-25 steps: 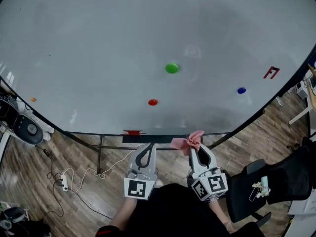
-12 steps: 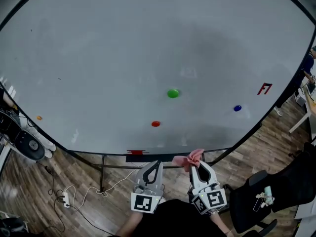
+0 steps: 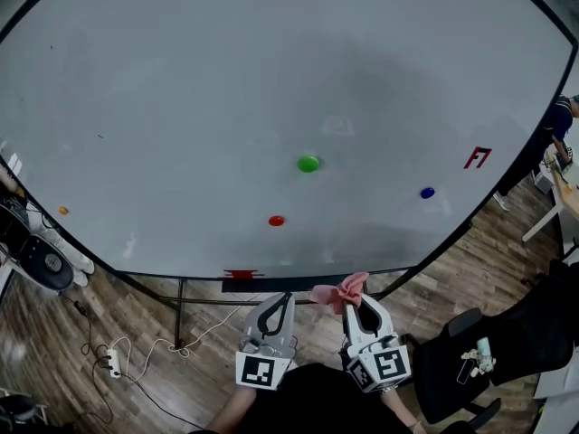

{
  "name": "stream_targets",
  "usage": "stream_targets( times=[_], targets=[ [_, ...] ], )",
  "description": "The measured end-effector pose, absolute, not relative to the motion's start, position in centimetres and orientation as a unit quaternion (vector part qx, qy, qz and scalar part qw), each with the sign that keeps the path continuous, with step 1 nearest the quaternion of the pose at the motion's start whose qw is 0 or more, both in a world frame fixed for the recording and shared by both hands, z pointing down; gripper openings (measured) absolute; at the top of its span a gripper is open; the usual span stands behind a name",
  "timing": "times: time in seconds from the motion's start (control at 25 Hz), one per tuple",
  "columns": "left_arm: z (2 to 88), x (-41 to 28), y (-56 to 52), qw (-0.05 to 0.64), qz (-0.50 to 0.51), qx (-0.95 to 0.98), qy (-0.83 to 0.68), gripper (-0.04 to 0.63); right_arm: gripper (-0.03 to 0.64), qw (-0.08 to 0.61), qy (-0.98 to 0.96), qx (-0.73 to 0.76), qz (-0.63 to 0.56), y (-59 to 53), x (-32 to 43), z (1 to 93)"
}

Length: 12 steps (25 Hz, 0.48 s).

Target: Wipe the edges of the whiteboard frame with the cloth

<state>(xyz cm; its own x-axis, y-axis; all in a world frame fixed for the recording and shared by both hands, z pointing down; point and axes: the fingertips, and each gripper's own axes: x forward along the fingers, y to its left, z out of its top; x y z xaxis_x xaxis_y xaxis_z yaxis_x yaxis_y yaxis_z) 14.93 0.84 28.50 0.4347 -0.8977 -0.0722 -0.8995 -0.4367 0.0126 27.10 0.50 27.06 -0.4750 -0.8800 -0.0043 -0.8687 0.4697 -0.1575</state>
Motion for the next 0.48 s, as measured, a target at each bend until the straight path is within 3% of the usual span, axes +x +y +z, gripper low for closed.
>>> stream_targets(
  times=[0.48],
  targets=[
    [28.68, 14.58, 1.39, 0.014, 0.035, -0.84, 0.542, 0.0, 0.044, 0.033, 0.858, -0.508, -0.067, 1.03, 27.45, 27.22]
  ],
)
